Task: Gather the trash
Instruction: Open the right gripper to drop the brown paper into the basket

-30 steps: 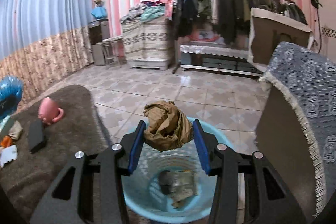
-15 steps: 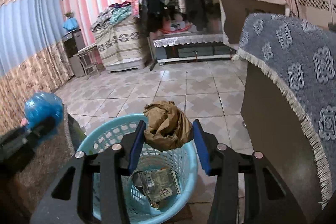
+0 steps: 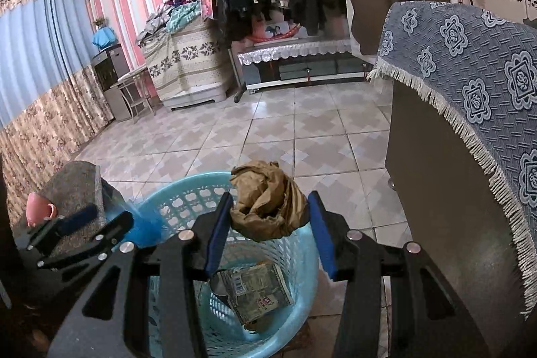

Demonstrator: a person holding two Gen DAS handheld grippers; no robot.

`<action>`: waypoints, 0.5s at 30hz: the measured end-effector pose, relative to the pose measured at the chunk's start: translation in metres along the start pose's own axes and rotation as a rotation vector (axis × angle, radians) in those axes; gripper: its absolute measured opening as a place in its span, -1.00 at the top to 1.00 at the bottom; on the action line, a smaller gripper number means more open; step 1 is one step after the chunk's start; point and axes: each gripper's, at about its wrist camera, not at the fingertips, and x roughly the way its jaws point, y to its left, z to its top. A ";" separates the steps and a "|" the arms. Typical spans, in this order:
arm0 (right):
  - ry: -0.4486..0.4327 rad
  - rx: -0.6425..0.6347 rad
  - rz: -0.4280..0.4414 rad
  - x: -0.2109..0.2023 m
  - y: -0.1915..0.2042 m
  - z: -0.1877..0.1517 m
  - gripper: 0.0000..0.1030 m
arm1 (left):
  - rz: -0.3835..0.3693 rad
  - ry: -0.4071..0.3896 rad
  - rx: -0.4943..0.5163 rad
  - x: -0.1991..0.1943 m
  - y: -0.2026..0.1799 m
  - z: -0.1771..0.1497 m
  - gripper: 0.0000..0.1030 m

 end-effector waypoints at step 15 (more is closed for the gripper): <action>0.036 -0.102 0.002 0.012 0.046 -0.015 0.06 | 0.113 -0.102 -0.144 -0.037 0.077 -0.001 -0.87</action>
